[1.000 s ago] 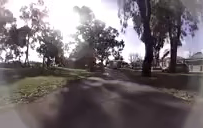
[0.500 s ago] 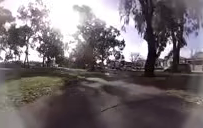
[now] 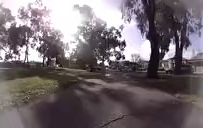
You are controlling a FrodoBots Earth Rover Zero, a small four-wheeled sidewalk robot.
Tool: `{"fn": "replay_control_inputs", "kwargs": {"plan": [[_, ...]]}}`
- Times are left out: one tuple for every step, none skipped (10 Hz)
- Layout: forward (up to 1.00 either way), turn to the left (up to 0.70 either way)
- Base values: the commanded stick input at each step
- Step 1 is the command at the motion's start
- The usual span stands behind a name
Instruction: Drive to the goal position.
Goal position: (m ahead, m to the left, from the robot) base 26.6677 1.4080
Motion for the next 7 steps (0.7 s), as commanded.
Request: {"fn": "replay_control_inputs", "kwargs": {"plan": [[0.7, -0.11], [0.7, -0.19], [0.7, -0.27], [0.7, -0.35], [0.7, -0.35], [0.7, -0.35], [0.7, -0.35]]}}
